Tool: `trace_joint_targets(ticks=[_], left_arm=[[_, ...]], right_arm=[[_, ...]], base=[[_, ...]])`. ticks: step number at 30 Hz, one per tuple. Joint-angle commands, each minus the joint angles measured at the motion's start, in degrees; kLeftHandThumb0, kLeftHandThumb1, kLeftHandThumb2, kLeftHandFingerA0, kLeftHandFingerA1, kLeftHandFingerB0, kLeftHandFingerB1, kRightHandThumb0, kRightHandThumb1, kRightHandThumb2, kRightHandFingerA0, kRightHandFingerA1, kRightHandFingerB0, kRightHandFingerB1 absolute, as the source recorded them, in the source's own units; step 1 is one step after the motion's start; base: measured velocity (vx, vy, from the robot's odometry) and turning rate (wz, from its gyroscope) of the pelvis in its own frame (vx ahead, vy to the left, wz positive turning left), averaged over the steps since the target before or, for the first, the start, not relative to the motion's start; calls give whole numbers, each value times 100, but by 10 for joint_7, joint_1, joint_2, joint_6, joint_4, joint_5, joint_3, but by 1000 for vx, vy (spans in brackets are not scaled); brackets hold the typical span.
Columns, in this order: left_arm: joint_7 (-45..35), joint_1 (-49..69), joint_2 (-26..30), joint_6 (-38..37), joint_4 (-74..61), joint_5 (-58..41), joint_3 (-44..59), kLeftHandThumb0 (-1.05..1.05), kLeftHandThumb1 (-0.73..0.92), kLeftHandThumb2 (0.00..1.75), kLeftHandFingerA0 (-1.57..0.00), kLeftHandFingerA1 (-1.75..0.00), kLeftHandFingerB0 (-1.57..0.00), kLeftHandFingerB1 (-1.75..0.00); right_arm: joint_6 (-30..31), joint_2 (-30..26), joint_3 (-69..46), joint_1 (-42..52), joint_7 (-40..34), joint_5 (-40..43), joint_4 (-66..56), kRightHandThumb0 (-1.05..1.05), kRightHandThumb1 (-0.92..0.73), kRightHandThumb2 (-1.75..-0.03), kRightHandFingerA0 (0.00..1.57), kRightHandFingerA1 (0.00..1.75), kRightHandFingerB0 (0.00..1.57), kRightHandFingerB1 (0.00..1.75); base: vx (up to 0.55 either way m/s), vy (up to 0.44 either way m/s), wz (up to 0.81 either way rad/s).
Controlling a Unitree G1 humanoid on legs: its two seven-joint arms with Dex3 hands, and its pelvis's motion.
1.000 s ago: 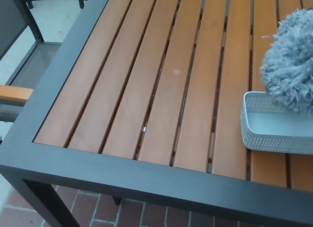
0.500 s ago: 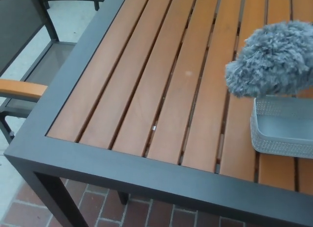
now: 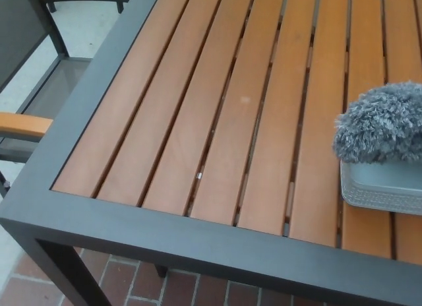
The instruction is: The robot uses its right hand to pick up the grey duster kept on the edge of the round table outside, turn around and walk towards the square table and place the duster in a container kept on the middle of the desk
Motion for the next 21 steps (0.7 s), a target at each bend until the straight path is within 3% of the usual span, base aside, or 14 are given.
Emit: trace_joint_targets(ticks=[1, 4, 5, 10, 12, 13, 14, 15, 18, 19, 20, 21], left_arm=[[20, 5, -2, -33, 15, -5, -5, -67, 36, 63, -119, -73, -102, -73], [27, -2, -7, -31, 22, 1, -11, -63, 33, 66, -119, -73, -102, -72], [21, -4, -9, -27, 23, -3, -9, -58, 30, 66, -117, -73, -100, -72], [20, -7, -10, -27, 28, -7, -11, -58, 30, 66, -117, -73, -100, -72], [22, -7, -12, -33, 27, -7, -12, -58, 30, 68, -119, -72, -101, -72], [24, -7, -12, -35, 26, -6, -13, -58, 30, 69, -118, -73, -101, -73], [24, -7, -12, -35, 26, -6, -14, -58, 30, 69, -118, -73, -101, -73], [27, -4, -9, -37, 28, -4, -15, -56, 29, 68, -120, -72, -101, -73], [28, -3, -8, -38, 29, -4, -16, -56, 29, 68, -120, -72, -101, -73], [25, -9, -12, -33, 34, -3, -19, -57, 29, 70, -118, -72, -101, -73], [24, -11, -13, -32, 35, -3, -20, -57, 29, 70, -118, -72, -101, -73], [25, -11, -14, -31, 36, -3, -20, -57, 29, 70, -118, -72, -101, -73]], right_arm=[[29, -43, -8, 30, -5, -19, -65, -38, -78, -67, 79, 167, 78, 102], [30, -78, -25, 42, -42, -34, -124, -40, -74, -64, 78, 170, 76, 113], [35, -86, -37, 47, -39, -32, -150, -40, -75, -64, 82, 175, 69, 128], [40, -90, -49, 59, -30, -34, -175, -40, -75, -64, 82, 175, 69, 128], [23, -108, -47, 71, -35, -44, -190, -43, -67, -61, 81, 175, 75, 126], [19, -112, -44, 73, -19, -44, -191, -43, -70, -63, 77, 170, 80, 107], [19, -113, -44, 74, -15, -44, -192, -43, -70, -63, 77, 170, 80, 107], [17, -116, -39, 93, -12, -43, -190, -44, -67, -64, 79, 165, 84, 93], [16, -117, -39, 103, -11, -44, -192, -44, -67, -64, 79, 165, 84, 93], [15, -119, -31, 117, -45, -60, -189, -43, -57, -98, 110, 132, 78, 107], [14, -119, -29, 122, -54, -64, -189, -43, -57, -98, 110, 132, 78, 107], [13, -118, -28, 122, -59, -68, -188, -48, -73, -63, 85, 174, 76, 134]], base=[[0, 0, 0], [0, 0, 0], [0, 0, 0], [0, 0, 0], [0, 0, 0], [0, 0, 0], [0, 0, 0], [0, 0, 0], [0, 0, 0], [0, 0, 0], [0, 0, 0], [0, 0, 0]])
